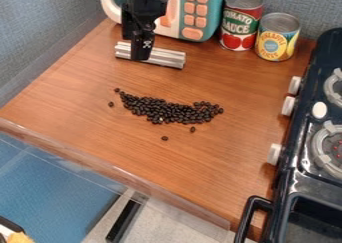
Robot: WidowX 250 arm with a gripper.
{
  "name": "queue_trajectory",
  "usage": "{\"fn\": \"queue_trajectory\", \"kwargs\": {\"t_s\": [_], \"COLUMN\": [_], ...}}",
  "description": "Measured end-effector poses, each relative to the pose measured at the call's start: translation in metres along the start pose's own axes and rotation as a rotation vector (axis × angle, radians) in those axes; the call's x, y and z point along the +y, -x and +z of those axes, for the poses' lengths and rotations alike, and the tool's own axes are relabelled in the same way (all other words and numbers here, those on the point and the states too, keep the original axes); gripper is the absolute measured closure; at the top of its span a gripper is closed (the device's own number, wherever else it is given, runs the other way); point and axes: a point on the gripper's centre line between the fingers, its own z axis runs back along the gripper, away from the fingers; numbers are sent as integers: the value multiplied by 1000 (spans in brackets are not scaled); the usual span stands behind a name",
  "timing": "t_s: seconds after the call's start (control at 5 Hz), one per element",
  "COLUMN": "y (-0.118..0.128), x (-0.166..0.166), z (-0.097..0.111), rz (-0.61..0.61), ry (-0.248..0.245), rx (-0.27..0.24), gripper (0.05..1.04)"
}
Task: Sweep into pile
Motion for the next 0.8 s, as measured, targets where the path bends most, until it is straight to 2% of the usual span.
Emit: {"fn": "queue_trajectory", "kwargs": {"t_s": [0.2,0.4,0.6,0.8], "y": [0,-4,-11,-14], "x": [-4,1,4,7], "z": [-16,-20,-20,-20], "rz": [-8,-67,-140,-233], "ry": [32,-14,-38,-58], "rx": [23,-1,-46,-65], "gripper": [82,82,82,82]}}
